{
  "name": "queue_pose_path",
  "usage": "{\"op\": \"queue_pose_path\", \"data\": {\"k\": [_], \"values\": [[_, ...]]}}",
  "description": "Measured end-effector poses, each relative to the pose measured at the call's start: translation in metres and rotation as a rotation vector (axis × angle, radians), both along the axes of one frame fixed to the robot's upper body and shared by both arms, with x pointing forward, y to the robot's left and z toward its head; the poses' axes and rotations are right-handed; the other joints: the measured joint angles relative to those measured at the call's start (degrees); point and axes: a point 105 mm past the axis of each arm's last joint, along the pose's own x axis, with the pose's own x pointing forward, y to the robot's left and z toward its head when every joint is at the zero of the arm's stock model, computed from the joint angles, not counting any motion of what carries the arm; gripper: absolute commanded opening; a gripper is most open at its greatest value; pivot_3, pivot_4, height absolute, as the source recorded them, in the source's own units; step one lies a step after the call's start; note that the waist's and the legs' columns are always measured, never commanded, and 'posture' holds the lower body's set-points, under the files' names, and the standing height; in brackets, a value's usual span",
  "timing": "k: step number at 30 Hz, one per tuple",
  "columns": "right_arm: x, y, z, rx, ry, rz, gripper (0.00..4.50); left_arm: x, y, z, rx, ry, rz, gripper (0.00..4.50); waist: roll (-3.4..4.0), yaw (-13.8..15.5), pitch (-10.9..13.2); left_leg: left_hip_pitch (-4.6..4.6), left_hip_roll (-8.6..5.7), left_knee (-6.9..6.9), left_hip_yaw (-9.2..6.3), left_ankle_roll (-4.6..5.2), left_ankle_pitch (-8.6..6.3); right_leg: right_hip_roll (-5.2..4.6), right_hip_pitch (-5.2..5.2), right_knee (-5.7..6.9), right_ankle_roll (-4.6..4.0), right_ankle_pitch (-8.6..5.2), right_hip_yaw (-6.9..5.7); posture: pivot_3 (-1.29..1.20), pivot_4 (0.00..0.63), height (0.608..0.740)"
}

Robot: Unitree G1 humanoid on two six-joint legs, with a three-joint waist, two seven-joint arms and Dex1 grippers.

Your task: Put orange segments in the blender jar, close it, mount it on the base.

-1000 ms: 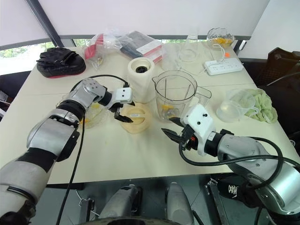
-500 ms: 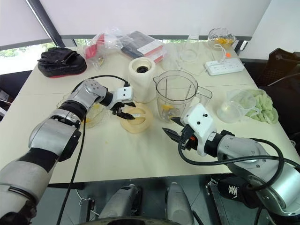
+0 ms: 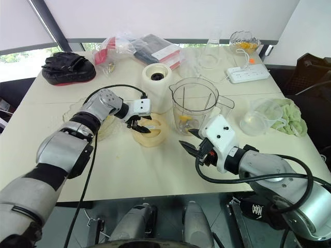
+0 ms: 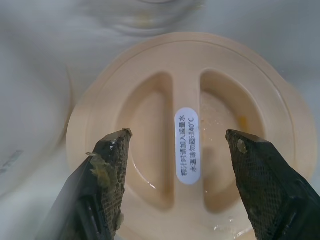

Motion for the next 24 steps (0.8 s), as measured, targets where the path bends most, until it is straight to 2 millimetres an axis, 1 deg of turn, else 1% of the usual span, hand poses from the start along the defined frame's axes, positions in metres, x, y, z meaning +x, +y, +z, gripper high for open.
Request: {"op": "queue_pose_path", "data": {"k": [6, 11, 14, 18, 19, 24], "values": [[-0.004, -0.001, -0.002, -0.002, 0.006, -0.016, 2.04, -0.003, 0.003, -0.014, 0.032, 0.019, 0.010, 3.17, -0.01, -0.04, -0.01, 0.01, 0.00, 0.00, 0.00, 0.00, 0.00, 0.00, 0.00, 0.01, 0.00, 0.00, 0.00, 0.00, 0.150, 0.740], [-0.005, -0.004, -0.001, -0.005, 0.000, -0.038, 2.04, -0.002, 0.002, -0.018, 0.027, 0.017, 0.040, 3.17, -0.08, 0.00, -0.11, 0.07, 0.00, 0.01, 0.00, 0.00, 0.00, 0.00, 0.07, 0.03, 0.00, 0.00, 0.00, 0.00, 0.150, 0.740], [-0.006, -0.005, -0.002, -0.005, 0.003, -0.043, 2.04, -0.001, 0.003, -0.019, 0.022, 0.022, 0.060, 2.33, -0.16, 0.01, -0.18, 0.16, 0.00, 0.02, 0.00, 0.00, 0.00, 0.00, 0.17, 0.04, 0.00, 0.00, 0.00, 0.00, 0.150, 0.740], [-0.006, -0.006, -0.003, -0.011, 0.008, -0.048, 2.04, -0.001, 0.002, -0.019, 0.005, 0.023, 0.073, 0.35, -0.19, 0.08, -0.23, 0.19, 0.00, 0.03, 0.00, 0.00, 0.00, 0.00, 0.22, 0.04, 0.00, 0.00, 0.00, 0.00, 0.150, 0.740], [-0.006, -0.006, -0.003, -0.012, 0.008, -0.048, 2.04, -0.001, 0.002, -0.019, 0.001, 0.027, 0.081, 0.23, -0.19, 0.12, -0.25, 0.23, 0.00, 0.04, 0.00, 0.00, 0.00, 0.00, 0.25, 0.04, 0.00, 0.00, 0.00, 0.00, 0.150, 0.740], [-0.007, -0.008, -0.007, -0.010, 0.026, -0.058, 2.04, -0.001, 0.003, -0.019, -0.015, 0.055, 0.099, 0.24, -0.20, 0.06, -0.26, 0.22, 0.00, 0.05, 0.00, 0.00, 0.00, 0.01, 0.25, 0.05, 0.00, 0.00, 0.00, 0.00, 0.150, 0.740]]}}
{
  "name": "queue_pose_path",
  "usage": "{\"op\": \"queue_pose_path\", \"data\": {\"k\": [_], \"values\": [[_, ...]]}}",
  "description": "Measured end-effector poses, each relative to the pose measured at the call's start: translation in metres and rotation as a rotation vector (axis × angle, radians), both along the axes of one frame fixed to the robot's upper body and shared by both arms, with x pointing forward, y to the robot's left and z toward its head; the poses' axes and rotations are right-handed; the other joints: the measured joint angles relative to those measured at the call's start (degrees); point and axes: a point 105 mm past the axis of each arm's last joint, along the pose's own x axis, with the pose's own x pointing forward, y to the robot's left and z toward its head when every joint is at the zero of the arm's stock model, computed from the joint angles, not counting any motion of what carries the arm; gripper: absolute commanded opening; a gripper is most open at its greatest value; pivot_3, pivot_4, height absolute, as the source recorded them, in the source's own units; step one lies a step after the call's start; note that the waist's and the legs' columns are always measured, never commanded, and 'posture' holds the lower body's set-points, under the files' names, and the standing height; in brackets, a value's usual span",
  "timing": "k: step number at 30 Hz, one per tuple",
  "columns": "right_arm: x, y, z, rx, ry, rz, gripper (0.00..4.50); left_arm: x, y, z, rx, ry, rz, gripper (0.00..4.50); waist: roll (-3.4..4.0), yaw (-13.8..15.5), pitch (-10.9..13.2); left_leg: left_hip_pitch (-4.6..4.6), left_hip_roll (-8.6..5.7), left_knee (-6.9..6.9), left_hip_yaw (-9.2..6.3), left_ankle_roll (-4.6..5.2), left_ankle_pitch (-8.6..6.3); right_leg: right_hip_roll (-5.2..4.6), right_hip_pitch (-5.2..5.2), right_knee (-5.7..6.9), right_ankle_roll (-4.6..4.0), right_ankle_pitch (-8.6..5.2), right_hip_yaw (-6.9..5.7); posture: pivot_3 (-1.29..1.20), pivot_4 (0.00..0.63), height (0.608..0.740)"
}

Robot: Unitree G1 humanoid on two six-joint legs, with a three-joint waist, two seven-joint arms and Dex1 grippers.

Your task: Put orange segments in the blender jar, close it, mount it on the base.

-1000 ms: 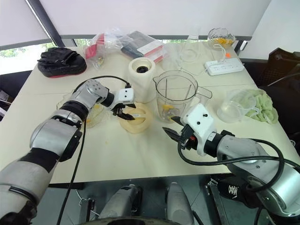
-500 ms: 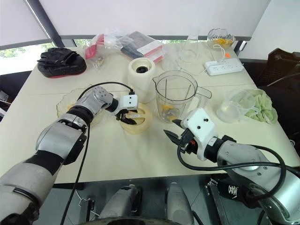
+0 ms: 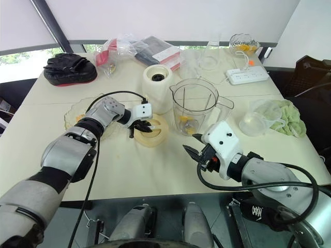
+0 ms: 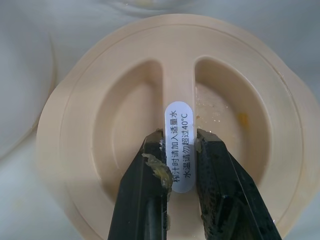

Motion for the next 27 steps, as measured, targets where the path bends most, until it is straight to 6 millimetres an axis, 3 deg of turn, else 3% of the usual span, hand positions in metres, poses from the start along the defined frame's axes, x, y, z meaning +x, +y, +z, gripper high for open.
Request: {"op": "queue_pose_path", "data": {"k": [5, 9, 13, 17, 19, 23, 27], "values": [[-0.001, -0.006, -0.011, 0.026, 0.025, -0.065, 2.04, -0.006, -0.001, 0.004, -0.046, 0.072, -0.021, 0.24, -0.03, -0.07, 0.02, -0.08, -0.01, -0.01, 0.01, 0.03, -0.02, -0.01, -0.12, 0.01, 0.00, 0.00, 0.00, 0.00, 0.150, 0.740], [0.008, -0.023, -0.016, 0.020, -0.022, -0.183, 2.04, -0.009, 0.000, 0.014, -0.077, 0.095, -0.063, 0.24, -0.06, -0.06, 0.03, -0.09, -0.02, 0.00, 0.03, 0.03, -0.02, 0.00, -0.13, 0.01, 0.00, 0.00, 0.00, 0.00, 0.150, 0.740], [0.026, -0.047, -0.021, 0.044, -0.073, -0.339, 2.04, -0.006, -0.004, 0.049, -0.158, 0.057, -0.128, 0.24, -0.07, -0.09, 0.04, -0.08, -0.02, 0.00, 0.03, 0.02, -0.01, 0.00, -0.13, 0.02, 0.00, 0.00, 0.00, 0.00, 0.150, 0.740], [0.038, -0.060, -0.028, 0.042, -0.097, -0.410, 3.30, -0.005, -0.007, 0.076, -0.193, -0.011, -0.196, 0.24, -0.06, -0.17, 0.03, -0.08, -0.03, -0.01, 0.03, 0.02, -0.01, 0.00, -0.14, 0.02, 0.01, 0.00, 0.00, 0.00, 0.150, 0.740], [0.043, -0.064, -0.029, 0.030, -0.122, -0.438, 4.34, -0.007, -0.007, 0.081, -0.206, -0.013, -0.224, 0.24, -0.05, -0.29, 0.03, -0.08, -0.02, -0.02, 0.03, 0.02, -0.01, 0.01, -0.17, 0.04, 0.00, 0.00, 0.00, 0.00, 0.150, 0.740], [0.054, -0.073, -0.033, 0.035, -0.161, -0.515, 4.34, -0.010, -0.006, 0.094, -0.229, -0.017, -0.265, 0.24, -0.05, -0.28, 0.04, -0.08, -0.02, -0.02, 0.03, 0.01, -0.01, 0.02, -0.18, 0.05, 0.00, 0.00, 0.00, 0.00, 0.150, 0.740], [0.066, -0.078, -0.042, 0.070, -0.178, -0.597, 4.34, -0.009, 0.000, 0.122, -0.258, -0.073, -0.285, 0.24, -0.04, -0.29, 0.03, -0.08, -0.03, -0.02, 0.04, 0.01, -0.01, 0.01, -0.18, 0.05, 0.00, 0.00, 0.01, 0.00, 0.150, 0.740]]}}
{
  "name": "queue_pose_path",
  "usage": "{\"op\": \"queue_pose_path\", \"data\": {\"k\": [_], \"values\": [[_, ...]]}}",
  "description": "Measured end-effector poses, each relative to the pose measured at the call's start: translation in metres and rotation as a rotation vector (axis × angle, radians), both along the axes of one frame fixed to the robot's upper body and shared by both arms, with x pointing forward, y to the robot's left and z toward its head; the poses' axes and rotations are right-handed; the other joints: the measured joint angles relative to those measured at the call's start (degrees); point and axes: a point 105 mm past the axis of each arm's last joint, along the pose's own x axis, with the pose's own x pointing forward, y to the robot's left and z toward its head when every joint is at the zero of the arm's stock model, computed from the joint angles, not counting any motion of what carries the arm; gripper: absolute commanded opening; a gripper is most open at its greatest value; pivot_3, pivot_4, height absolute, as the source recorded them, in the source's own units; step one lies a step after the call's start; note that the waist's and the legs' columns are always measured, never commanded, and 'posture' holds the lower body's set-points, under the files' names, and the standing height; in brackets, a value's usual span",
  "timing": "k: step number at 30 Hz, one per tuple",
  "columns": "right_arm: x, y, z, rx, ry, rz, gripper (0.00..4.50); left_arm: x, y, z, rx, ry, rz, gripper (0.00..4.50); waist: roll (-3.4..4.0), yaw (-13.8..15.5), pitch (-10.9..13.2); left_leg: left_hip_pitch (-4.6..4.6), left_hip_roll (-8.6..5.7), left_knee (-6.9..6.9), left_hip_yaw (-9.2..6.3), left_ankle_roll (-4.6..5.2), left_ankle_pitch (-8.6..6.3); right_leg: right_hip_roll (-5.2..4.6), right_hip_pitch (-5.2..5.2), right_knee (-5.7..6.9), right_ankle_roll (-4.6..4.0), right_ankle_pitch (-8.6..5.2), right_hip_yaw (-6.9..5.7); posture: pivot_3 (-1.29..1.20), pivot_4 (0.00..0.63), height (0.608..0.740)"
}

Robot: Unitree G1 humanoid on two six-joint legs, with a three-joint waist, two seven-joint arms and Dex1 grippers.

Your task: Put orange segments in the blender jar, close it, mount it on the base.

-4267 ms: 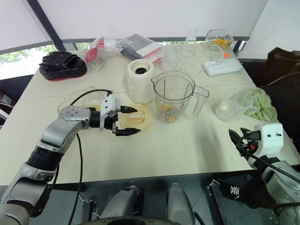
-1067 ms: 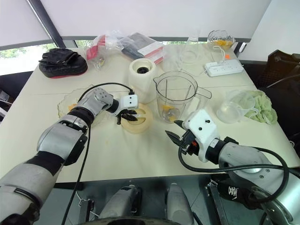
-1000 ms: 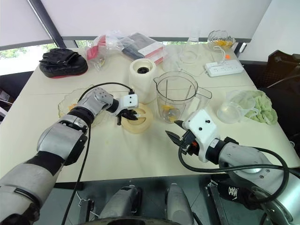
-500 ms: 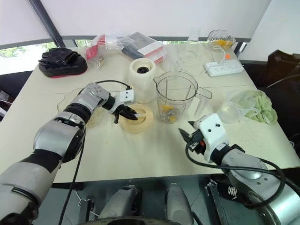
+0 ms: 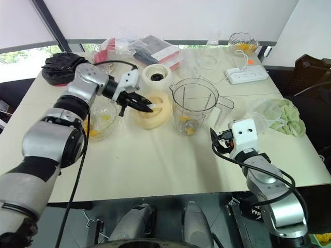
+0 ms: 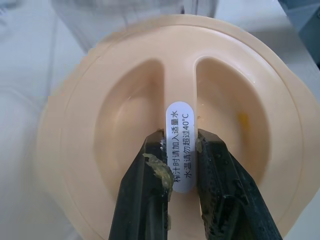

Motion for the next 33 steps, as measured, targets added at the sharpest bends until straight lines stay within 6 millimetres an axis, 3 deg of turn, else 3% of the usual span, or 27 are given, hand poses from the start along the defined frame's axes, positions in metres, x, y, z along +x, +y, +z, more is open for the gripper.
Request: {"op": "queue_pose_path", "data": {"k": [3, 23, 26, 30, 33], "values": [[0.009, -0.002, -0.003, 0.029, -0.021, -0.044, 4.34, -0.001, 0.002, 0.012, -0.011, -0.030, -0.013, 0.24, 0.02, -0.05, -0.01, 0.01, 0.00, 0.00, -0.01, -0.01, 0.01, 0.01, -0.01, 0.02, 0.00, 0.00, 0.00, 0.00, 0.150, 0.740], [0.056, -0.002, -0.008, 0.116, -0.102, -0.144, 4.34, -0.002, 0.028, 0.037, -0.040, -0.083, 0.036, 0.24, 0.04, -0.44, 0.01, -0.01, 0.00, -0.03, -0.01, -0.34, 0.19, 0.01, -0.10, 0.08, 0.00, 0.00, 0.02, 0.00, 0.150, 0.740], [0.060, -0.002, -0.008, 0.118, -0.120, -0.160, 3.44, -0.003, 0.030, 0.042, -0.043, -0.100, 0.037, 0.24, 0.05, -0.50, 0.01, -0.01, 0.00, -0.03, -0.01, -0.35, 0.20, 0.01, -0.12, 0.10, 0.00, 0.00, 0.02, 0.00, 0.150, 0.740], [0.065, 0.000, -0.008, 0.133, -0.129, -0.165, 1.46, -0.004, 0.033, 0.051, -0.075, -0.098, 0.050, 0.24, 0.06, -0.47, 0.01, -0.01, 0.00, -0.03, -0.01, -0.35, 0.20, 0.01, -0.13, 0.12, 0.00, 0.00, 0.03, 0.00, 0.150, 0.740], [0.068, 0.005, 0.000, 0.154, -0.164, -0.154, 1.46, -0.005, 0.034, 0.062, -0.093, -0.105, 0.059, 0.24, 0.06, -0.26, 0.01, -0.02, -0.02, -0.01, -0.03, -0.36, 0.20, 0.00, -0.12, 0.12, 0.00, 0.00, 0.02, 0.00, 0.150, 0.740]]}}
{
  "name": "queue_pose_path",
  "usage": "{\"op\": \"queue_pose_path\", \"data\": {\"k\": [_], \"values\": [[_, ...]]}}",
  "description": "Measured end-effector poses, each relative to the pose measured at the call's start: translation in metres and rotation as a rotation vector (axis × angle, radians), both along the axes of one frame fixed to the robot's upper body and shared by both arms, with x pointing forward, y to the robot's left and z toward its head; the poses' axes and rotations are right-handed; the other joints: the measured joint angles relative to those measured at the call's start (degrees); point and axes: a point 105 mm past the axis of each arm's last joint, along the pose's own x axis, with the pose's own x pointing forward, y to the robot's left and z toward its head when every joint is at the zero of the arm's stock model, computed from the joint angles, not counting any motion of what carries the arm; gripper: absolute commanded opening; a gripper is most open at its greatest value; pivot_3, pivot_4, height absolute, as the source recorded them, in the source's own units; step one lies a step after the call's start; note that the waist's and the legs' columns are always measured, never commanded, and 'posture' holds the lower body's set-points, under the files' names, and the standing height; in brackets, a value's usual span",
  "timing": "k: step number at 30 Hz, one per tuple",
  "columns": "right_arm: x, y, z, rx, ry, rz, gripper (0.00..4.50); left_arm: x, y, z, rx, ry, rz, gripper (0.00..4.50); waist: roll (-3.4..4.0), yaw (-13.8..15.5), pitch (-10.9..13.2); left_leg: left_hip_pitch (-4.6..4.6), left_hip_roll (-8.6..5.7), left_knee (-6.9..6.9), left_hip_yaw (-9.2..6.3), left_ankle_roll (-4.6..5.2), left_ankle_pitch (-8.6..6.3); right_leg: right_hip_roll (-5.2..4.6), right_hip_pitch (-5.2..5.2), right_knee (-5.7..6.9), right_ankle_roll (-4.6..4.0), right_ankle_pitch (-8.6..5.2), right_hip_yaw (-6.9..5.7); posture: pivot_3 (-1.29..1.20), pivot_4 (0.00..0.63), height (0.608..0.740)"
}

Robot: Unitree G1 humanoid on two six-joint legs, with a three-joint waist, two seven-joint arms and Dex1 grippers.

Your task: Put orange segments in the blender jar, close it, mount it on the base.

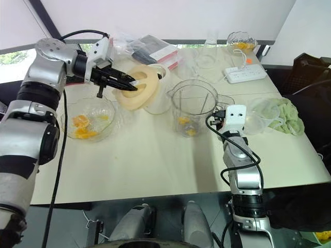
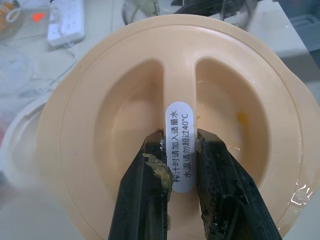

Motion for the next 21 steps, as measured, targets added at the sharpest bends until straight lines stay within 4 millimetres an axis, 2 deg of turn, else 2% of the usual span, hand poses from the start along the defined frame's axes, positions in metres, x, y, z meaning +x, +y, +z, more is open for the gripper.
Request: {"op": "queue_pose_path", "data": {"k": [5, 8, 11, 16, 21], "values": [[0.000, 0.001, -0.002, 0.024, 0.000, -0.007, 1.46, 0.000, -0.004, 0.032, -0.003, -0.051, 0.003, 0.24, 0.00, -0.20, 0.00, 0.00, -0.01, -0.02, 0.00, 0.00, 0.00, 0.00, -0.01, 0.00, 0.00, 0.00, 0.00, 0.00, 0.150, 0.740], [0.001, 0.006, -0.002, 0.049, 0.000, 0.000, 1.46, -0.001, -0.019, 0.047, -0.019, -0.062, -0.027, 0.24, 0.00, -0.30, 0.00, 0.00, -0.01, -0.02, 0.01, 0.00, 0.00, 0.01, -0.01, 0.00, 0.00, 0.00, 0.00, 0.00, 0.150, 0.740], [0.004, 0.015, -0.001, 0.062, 0.001, 0.018, 1.46, -0.004, -0.044, 0.055, -0.030, -0.058, -0.080, 0.24, 0.00, -0.67, 0.00, 0.00, -0.01, -0.03, 0.01, 0.00, 0.00, 0.01, -0.03, 0.02, 0.00, 0.00, 0.00, 0.00, 0.150, 0.740], [0.004, 0.029, -0.003, 0.067, 0.005, 0.048, 1.46, -0.011, -0.087, 0.049, -0.029, -0.006, -0.179, 0.24, 0.01, -1.75, 0.00, 0.00, -0.02, -0.08, 0.04, 0.00, 0.00, 0.01, -0.09, 0.02, 0.00, 0.00, 0.04, 0.00, 0.150, 0.740], [0.002, 0.037, -0.003, 0.067, -0.001, 0.063, 1.46, -0.012, -0.107, 0.027, 0.037, 0.049, -0.204, 0.24, 0.04, -2.81, 0.02, -0.02, 0.00, -0.16, 0.03, 0.00, 0.00, 0.04, -0.18, 0.10, 0.00, -0.01, 0.05, 0.00, 0.150, 0.740]]}}
